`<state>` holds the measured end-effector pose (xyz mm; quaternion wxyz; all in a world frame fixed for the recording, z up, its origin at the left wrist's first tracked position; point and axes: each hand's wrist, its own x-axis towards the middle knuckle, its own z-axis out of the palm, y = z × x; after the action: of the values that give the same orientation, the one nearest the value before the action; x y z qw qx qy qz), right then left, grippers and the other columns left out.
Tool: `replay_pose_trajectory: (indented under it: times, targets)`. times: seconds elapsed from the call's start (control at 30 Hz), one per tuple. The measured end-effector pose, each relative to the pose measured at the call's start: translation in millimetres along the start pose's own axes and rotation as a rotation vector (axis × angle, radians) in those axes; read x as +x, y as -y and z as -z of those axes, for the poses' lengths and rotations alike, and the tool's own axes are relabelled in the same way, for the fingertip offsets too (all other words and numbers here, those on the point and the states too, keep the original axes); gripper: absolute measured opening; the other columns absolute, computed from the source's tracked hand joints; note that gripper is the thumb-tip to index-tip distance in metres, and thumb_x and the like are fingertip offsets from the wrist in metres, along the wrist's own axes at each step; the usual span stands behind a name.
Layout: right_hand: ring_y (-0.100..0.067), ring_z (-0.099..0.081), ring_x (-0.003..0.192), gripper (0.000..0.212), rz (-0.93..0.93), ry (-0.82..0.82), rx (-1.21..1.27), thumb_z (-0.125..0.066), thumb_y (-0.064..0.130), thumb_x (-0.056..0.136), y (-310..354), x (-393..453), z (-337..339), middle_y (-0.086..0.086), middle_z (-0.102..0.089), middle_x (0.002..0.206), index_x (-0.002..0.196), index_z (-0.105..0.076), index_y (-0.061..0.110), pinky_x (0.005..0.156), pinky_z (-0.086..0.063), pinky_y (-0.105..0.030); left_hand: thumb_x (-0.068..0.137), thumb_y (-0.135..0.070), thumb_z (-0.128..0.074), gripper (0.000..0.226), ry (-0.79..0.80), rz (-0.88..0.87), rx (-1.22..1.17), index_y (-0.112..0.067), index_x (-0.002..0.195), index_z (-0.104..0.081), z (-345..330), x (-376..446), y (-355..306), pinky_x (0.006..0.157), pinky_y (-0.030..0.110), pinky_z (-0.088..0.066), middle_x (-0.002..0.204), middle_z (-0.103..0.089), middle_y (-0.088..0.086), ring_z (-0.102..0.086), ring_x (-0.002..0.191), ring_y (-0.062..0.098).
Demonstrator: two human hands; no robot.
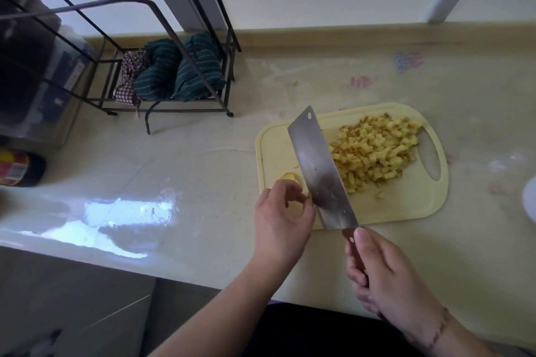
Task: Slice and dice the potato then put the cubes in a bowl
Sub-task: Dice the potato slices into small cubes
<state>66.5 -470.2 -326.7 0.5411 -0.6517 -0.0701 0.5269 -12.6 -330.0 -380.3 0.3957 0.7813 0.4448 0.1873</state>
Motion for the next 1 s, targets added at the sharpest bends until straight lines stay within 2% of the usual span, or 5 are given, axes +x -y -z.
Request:
replay_pose_trajectory:
  times: [0.1, 0.27, 0.4, 0.63, 1.0]
  targets:
    - [-0.012, -0.022, 0.041, 0.049, -0.002, -0.018, -0.011, -0.039, 0.050, 0.085, -1.6, -0.7, 1.6, -0.010, -0.032, 0.058, 0.082, -0.042, 0.002, 0.040, -0.021, -0.018, 0.079, -0.012, -0.077, 0.026, -0.003, -0.025, 0.051, -0.025, 0.094, -0.061, 1.0, 3.2, 4.1, 0.080, 0.031, -0.053, 0.079, -0.060, -0.024, -0.062, 0.085, 0.010]
    - [-0.012, -0.023, 0.039, 0.051, 0.001, -0.047, -0.046, -0.040, 0.051, 0.082, -2.9, 1.2, 4.7, -0.011, -0.032, 0.059, 0.082, -0.042, 0.000, 0.038, -0.024, -0.016, 0.074, -0.016, -0.071, 0.017, -0.044, -0.514, 0.433, -0.014, 0.091, -0.072, 3.2, 14.9, 28.6, 0.071, 0.037, -0.041, 0.078, -0.070, -0.008, -0.057, 0.080, 0.024]
    - [-0.012, -0.023, 0.040, 0.050, -0.026, -0.031, -0.078, -0.039, 0.050, 0.085, -3.8, 2.3, 5.0, -0.011, -0.032, 0.061, 0.082, -0.041, 0.000, 0.037, -0.023, -0.016, 0.075, -0.010, -0.079, 0.013, -0.029, -0.664, 0.473, -0.015, 0.086, -0.075, 2.2, 26.2, 45.0, 0.069, 0.039, -0.041, 0.085, -0.069, -0.003, -0.053, 0.084, 0.026]
    - [-0.005, -0.037, 0.043, 0.045, 0.101, -0.030, -0.437, -0.033, 0.065, 0.080, -5.0, 12.4, 12.1, 0.006, -0.046, 0.048, 0.073, -0.049, 0.024, 0.049, -0.032, -0.028, 0.088, -0.029, -0.075, 0.019, 0.020, -0.588, 0.320, -0.014, 0.099, -0.075, 18.9, 41.7, 56.2, 0.078, 0.038, -0.051, 0.113, -0.067, 0.005, -0.061, 0.091, 0.028]
    - [-0.014, -0.052, 0.054, 0.047, 0.244, -0.017, -0.752, -0.025, 0.062, 0.083, 3.4, 22.9, 10.0, -0.006, -0.055, 0.056, 0.070, -0.046, 0.022, 0.056, -0.041, -0.032, 0.089, -0.032, -0.069, 0.028, 0.146, -0.689, 0.237, -0.017, 0.111, -0.058, 24.5, 45.2, 62.9, 0.056, 0.031, -0.055, 0.118, -0.060, -0.001, -0.065, 0.079, 0.023]
